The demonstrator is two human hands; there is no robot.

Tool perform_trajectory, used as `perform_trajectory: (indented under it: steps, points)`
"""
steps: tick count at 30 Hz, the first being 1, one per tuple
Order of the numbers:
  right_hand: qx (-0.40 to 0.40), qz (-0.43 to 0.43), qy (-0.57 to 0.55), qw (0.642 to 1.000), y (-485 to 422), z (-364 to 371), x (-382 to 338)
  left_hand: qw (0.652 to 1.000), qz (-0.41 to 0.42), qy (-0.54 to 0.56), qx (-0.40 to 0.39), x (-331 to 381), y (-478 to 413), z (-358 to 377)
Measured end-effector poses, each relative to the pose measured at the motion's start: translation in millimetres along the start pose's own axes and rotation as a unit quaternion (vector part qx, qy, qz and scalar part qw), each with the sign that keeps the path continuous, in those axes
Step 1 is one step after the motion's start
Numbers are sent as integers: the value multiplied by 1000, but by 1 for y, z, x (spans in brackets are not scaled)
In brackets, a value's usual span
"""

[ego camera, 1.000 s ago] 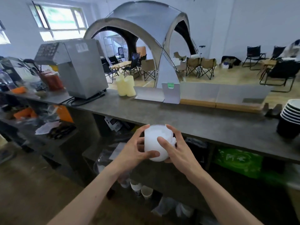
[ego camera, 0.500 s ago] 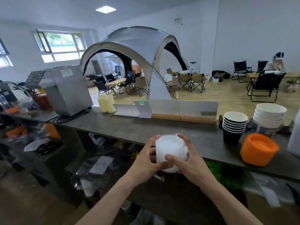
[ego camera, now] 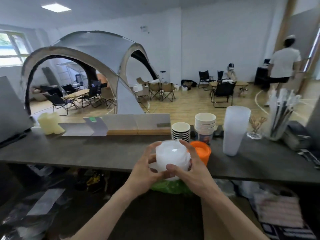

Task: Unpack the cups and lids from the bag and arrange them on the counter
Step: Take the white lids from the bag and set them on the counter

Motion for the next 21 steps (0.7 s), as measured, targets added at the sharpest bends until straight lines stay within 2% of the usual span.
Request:
perform_trajectory:
  steps: [8,12,16,21]
  points:
    - [138,20,74,987,39,-131,7,992,83,15,-92,59,-88,99]
    - [173,36,49,983,46,-178,27,989,85,-31,-118,71,-127,142]
    - [162,35,11,986,37,-200,58,973,85,-184,-107,72,-153,164]
    - [139,49,16,989,19,-212,103,919,68,-379,-84,59,-173,183]
Point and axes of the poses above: each hand's wrist, its own y-axis away from the middle knuckle, its own z-axis out of the palm, x = y × z, the point moved 7 cm from there along -y, towards the middle knuckle, and after that the axes turned 9 degrees about -x, right-handed, at the moved point
